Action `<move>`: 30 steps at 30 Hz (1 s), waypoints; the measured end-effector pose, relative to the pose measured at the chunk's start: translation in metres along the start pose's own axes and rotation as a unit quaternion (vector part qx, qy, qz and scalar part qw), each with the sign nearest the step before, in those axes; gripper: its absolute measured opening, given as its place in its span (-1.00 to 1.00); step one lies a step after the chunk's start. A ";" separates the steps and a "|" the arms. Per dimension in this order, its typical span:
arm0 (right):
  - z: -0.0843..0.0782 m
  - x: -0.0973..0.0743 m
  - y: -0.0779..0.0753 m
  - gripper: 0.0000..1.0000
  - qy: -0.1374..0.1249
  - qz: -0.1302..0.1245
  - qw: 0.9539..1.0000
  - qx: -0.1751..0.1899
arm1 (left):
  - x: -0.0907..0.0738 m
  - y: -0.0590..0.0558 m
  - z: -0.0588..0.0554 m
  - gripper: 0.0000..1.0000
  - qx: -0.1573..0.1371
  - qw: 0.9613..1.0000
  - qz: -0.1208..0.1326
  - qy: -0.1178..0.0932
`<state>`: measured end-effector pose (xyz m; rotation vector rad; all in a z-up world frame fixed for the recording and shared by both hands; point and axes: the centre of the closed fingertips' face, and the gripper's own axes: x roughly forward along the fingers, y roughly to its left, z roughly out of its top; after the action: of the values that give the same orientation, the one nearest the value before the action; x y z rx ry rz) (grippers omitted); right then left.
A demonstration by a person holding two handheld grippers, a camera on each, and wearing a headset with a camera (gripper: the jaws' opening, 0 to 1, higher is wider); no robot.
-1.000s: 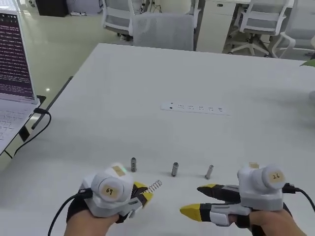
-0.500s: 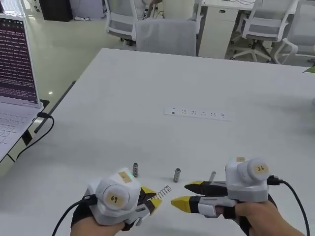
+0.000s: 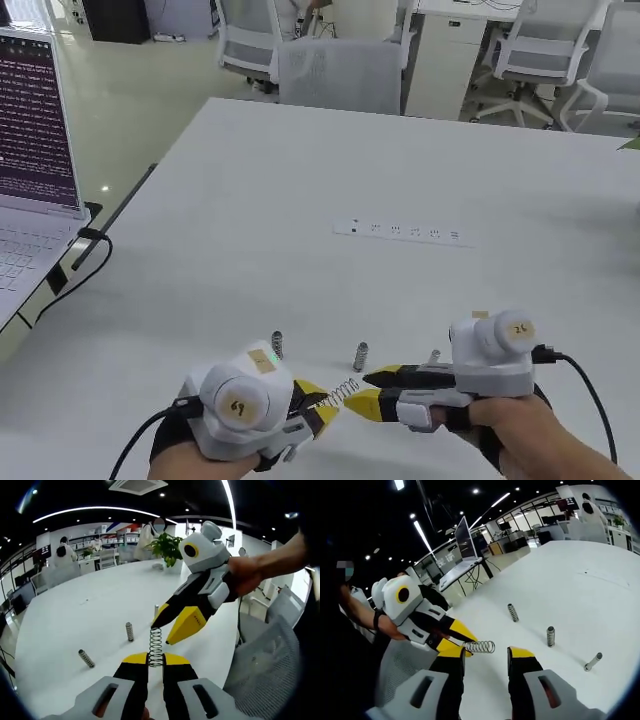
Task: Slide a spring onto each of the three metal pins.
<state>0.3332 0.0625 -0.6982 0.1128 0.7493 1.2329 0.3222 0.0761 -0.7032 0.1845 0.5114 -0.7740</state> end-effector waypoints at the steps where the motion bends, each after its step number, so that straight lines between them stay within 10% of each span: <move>1: 0.000 0.000 0.000 -0.38 0.000 0.001 1.000 0.002 | 0.000 0.000 0.000 -0.96 0.001 1.000 -0.001 0.000; 30: 0.001 0.003 0.007 -0.66 -0.004 0.033 0.999 0.037 | 0.001 -0.005 0.007 -0.96 0.015 1.000 -0.019 -0.007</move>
<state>0.3286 0.0684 -0.6953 0.2044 0.7889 1.2665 0.3219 0.0701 -0.6975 0.1966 0.4914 -0.8193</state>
